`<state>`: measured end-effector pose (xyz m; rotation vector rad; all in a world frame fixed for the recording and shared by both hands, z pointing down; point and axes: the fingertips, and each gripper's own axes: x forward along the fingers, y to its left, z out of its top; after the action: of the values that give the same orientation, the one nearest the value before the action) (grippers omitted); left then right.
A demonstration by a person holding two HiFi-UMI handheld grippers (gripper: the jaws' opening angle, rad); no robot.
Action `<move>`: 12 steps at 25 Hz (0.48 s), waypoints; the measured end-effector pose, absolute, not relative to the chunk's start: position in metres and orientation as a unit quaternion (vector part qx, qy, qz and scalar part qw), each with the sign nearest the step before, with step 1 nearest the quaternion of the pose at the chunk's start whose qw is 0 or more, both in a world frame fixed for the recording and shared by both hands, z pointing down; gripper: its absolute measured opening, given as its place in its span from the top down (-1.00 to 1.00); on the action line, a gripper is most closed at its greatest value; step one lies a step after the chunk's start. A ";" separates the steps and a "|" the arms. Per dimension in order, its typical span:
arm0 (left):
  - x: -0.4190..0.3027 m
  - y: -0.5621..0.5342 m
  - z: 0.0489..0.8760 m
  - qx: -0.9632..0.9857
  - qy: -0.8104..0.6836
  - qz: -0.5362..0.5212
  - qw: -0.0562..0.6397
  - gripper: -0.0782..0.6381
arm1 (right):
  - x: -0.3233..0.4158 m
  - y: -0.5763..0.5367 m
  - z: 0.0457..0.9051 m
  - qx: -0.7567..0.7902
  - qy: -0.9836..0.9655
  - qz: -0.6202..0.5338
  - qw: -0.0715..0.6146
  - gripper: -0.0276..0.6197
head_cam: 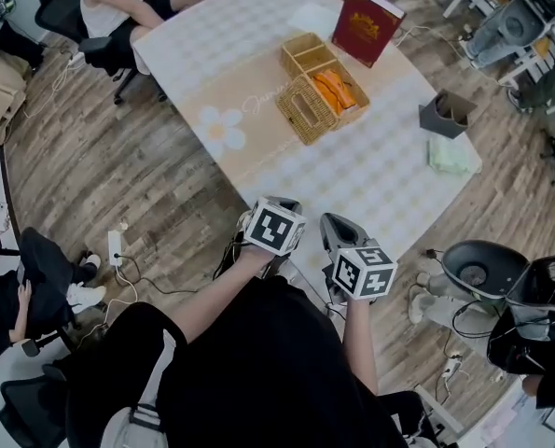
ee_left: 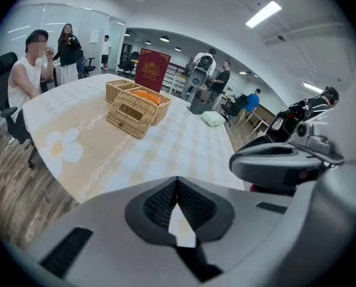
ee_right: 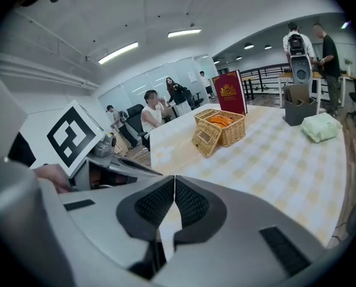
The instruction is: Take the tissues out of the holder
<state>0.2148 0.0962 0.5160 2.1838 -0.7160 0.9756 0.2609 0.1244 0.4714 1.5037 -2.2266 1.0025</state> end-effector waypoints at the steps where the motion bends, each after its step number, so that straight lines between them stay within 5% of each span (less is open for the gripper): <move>1: 0.216 0.089 0.517 0.832 -0.265 0.371 0.316 0.78 | 0.263 0.118 0.473 0.526 -0.765 0.344 0.143 0.87; 12: 0.212 -0.005 0.528 0.855 -0.194 0.370 0.309 0.78 | 0.266 0.019 0.476 0.578 -0.717 0.350 0.170 0.86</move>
<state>0.2119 -0.0052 0.5276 2.2586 -0.5117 0.9786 0.2659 0.0191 0.4756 1.6436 -2.0373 0.9936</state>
